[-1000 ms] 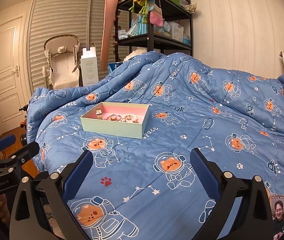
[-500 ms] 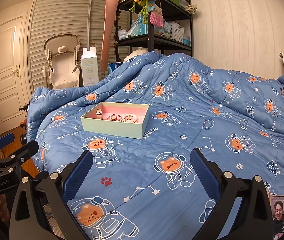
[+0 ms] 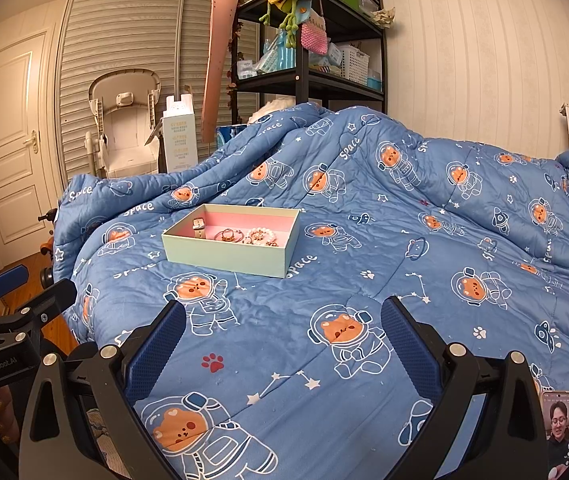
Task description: Organize jewelry
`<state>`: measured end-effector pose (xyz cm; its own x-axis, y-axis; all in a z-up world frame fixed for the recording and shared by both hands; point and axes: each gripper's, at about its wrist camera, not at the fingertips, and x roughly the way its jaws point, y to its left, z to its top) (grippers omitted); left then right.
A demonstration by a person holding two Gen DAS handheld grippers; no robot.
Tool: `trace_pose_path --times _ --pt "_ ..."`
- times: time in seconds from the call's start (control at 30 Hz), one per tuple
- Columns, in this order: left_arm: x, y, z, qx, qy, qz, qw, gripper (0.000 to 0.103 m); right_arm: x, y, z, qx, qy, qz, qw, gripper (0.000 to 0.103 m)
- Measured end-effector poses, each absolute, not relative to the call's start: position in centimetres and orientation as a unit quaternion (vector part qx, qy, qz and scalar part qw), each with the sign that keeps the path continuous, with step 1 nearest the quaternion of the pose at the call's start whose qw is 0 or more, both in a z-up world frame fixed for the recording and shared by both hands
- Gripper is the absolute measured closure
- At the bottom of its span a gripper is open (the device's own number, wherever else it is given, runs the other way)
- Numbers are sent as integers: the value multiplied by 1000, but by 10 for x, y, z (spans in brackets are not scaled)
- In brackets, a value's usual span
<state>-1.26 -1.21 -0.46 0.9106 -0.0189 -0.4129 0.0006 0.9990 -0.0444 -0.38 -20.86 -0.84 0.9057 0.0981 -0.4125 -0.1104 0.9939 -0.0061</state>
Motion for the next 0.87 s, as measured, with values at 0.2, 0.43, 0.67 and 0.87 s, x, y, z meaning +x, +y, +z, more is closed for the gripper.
trace_pose_path --times 0.2,0.43,0.67,0.87 --pt "-13 -13 -5 -21 210 -2 977 6 -4 -208 -8 -15 211 54 976 7" --pt "-15 -12 -4 -22 208 -5 978 6 -4 -208 -8 -15 211 53 976 7" --pt "-14 -11 -4 -23 212 -3 977 6 -4 -208 -8 -15 211 53 976 7" --pt "-13 -10 -4 -26 216 -2 976 6 -4 -208 -8 -15 211 53 976 7"
